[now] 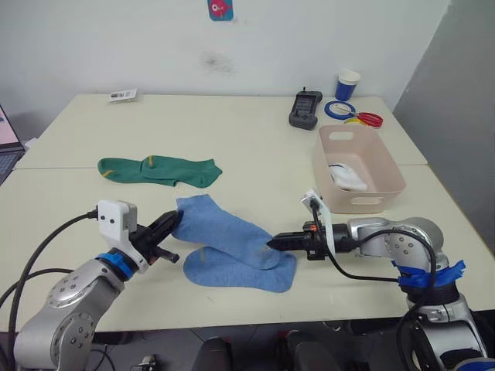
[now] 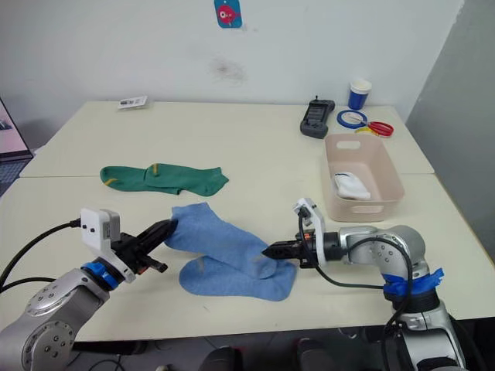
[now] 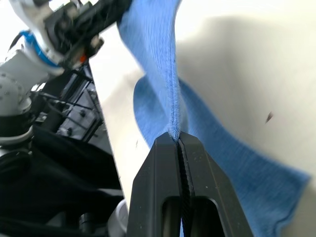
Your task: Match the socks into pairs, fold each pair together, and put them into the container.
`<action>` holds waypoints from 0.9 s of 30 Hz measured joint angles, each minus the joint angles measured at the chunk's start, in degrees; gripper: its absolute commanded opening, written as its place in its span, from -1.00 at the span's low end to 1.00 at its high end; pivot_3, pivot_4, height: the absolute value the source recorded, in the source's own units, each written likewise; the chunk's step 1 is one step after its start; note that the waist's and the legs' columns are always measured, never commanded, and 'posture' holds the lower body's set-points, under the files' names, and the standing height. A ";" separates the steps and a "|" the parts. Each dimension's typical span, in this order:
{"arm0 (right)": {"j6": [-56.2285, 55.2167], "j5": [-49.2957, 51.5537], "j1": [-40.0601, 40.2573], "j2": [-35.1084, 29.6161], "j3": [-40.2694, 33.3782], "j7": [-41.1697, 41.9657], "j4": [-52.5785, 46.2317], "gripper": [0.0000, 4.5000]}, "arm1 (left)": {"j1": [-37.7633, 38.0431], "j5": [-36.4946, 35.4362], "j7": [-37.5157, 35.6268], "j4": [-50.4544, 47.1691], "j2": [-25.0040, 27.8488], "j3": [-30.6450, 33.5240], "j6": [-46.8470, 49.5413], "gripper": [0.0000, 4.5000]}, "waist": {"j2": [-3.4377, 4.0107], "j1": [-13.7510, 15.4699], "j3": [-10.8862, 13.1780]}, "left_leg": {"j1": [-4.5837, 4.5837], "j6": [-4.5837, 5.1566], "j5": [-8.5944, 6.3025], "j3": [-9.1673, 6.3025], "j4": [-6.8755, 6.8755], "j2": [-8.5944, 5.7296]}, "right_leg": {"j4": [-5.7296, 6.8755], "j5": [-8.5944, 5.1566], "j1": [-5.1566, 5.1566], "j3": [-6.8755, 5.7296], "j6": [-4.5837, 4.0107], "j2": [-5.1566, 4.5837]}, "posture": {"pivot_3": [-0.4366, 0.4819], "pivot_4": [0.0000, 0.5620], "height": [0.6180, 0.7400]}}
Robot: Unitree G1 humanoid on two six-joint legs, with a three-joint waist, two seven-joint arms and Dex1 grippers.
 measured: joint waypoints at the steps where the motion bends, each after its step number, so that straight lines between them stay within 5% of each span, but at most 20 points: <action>1: -0.42 -0.16 -0.77 -0.15 -0.16 0.06 0.95 -1.00 | 1.17 -0.03 0.01 -0.28 -0.18 -0.11 0.03 -0.98 | 0.00 -0.02 0.00 | 0.02 0.00 0.00 0.01 0.00 0.00 | 0.01 0.00 0.00 0.00 0.00 0.00 | -0.05 -0.47 1.00; 6: -1.86 -1.81 -3.27 -1.13 -0.36 2.08 6.11 -1.00 | 4.78 0.76 1.47 -1.85 -3.30 -3.53 -0.54 -0.98 | 0.02 0.06 0.01 | 0.04 0.00 0.00 0.04 -0.01 0.01 | 0.05 0.00 0.02 -0.06 -0.01 0.01 | -0.05 -0.47 1.00; 12: -2.11 -1.79 -3.19 -2.63 0.04 4.34 6.21 -1.00 | -0.08 2.29 3.55 -1.62 -4.04 -4.51 -2.54 -0.98 | 0.02 0.16 0.01 | 0.01 0.00 0.00 0.04 -0.01 -0.01 | 0.04 0.00 0.01 -0.06 -0.01 0.02 | -0.05 -0.47 1.00; 20: 2.75 1.61 0.32 1.88 0.06 2.38 -0.72 -1.00 | -7.40 2.32 0.48 5.46 1.57 -3.48 -2.57 -0.98 | 0.04 0.02 0.02 | 0.03 0.00 0.00 -0.02 -0.04 0.04 | 0.08 0.00 -0.01 -0.10 -0.01 0.09 | -0.05 -0.47 1.00; 27: 9.76 6.97 4.44 8.68 -3.02 -3.46 -3.97 -1.00 | -17.74 7.65 -8.53 15.54 4.12 -15.53 -4.01 -0.98 | 0.03 0.48 0.02 | -0.03 0.00 0.00 0.02 -0.02 -0.07 | 0.02 0.00 0.01 -0.12 0.00 0.05 | -0.05 -0.47 1.00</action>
